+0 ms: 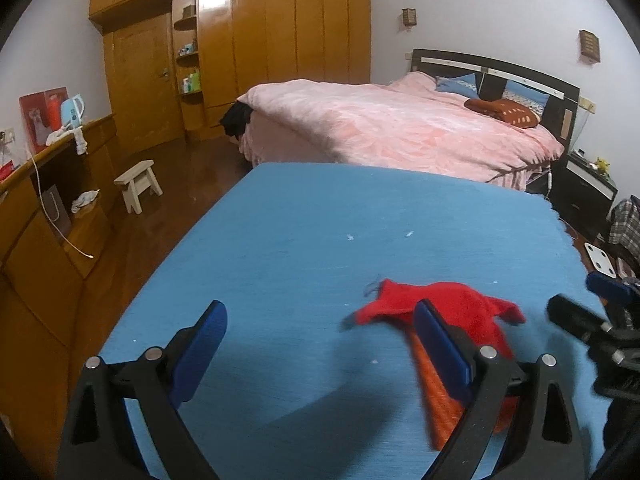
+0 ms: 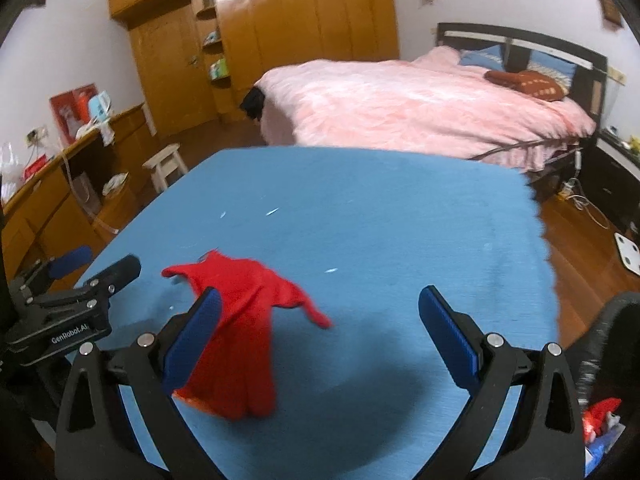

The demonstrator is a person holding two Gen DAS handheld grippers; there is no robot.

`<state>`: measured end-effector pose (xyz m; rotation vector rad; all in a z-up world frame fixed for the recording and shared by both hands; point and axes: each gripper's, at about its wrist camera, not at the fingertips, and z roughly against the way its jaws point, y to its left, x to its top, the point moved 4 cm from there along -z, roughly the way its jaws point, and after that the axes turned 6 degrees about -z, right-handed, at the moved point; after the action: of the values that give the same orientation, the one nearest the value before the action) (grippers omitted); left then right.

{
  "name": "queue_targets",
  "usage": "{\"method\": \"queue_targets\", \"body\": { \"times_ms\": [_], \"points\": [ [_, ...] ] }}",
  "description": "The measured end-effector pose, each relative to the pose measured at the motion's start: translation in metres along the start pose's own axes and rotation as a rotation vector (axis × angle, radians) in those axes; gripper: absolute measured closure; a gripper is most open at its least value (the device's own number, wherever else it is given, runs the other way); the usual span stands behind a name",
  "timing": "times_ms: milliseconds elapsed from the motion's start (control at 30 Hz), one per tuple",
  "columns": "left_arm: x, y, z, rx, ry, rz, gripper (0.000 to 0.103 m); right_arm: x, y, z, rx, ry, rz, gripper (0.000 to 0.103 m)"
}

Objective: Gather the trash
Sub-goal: 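Grasp the red cloth with the right gripper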

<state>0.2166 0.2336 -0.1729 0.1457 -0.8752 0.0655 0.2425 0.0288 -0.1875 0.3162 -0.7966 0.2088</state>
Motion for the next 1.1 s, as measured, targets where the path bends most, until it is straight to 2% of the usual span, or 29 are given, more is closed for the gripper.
{"method": "queue_targets", "body": {
  "times_ms": [200, 433, 633, 700, 733, 800, 833, 900, 1100],
  "points": [
    [-0.007, 0.018, -0.004, 0.013, 0.014, 0.023, 0.011, -0.011, 0.026, -0.024, 0.025, 0.057, 0.030, 0.007],
    [-0.015, 0.030, -0.006, 0.016, 0.025, 0.047, 0.011, -0.019, 0.041, -0.030, 0.018, 0.077, 0.075, 0.008],
    [-0.015, 0.028, -0.007, 0.011, 0.029, 0.057, 0.011, -0.023, 0.051, -0.035, 0.021, 0.106, 0.114, 0.030],
    [-0.015, 0.029, -0.007, 0.010, 0.029, 0.058, 0.011, -0.025, 0.053, -0.038, 0.032, 0.120, 0.113, 0.049],
    [-0.015, 0.029, -0.007, 0.010, 0.030, 0.057, 0.011, -0.025, 0.054, -0.039, 0.045, 0.131, 0.113, 0.055],
    [-0.016, 0.028, -0.007, 0.010, 0.030, 0.057, 0.011, -0.026, 0.054, -0.041, 0.083, 0.152, 0.106, 0.078],
    [-0.016, 0.028, -0.007, 0.010, 0.029, 0.057, 0.011, -0.026, 0.054, -0.040, 0.094, 0.154, 0.103, 0.081],
    [-0.015, 0.027, -0.006, 0.008, 0.029, 0.055, 0.011, -0.023, 0.055, -0.036, 0.106, 0.142, 0.104, 0.094],
    [-0.011, 0.013, 0.000, -0.011, 0.021, 0.036, 0.011, -0.008, 0.037, -0.022, 0.119, 0.103, 0.047, 0.097]
  ]
}}
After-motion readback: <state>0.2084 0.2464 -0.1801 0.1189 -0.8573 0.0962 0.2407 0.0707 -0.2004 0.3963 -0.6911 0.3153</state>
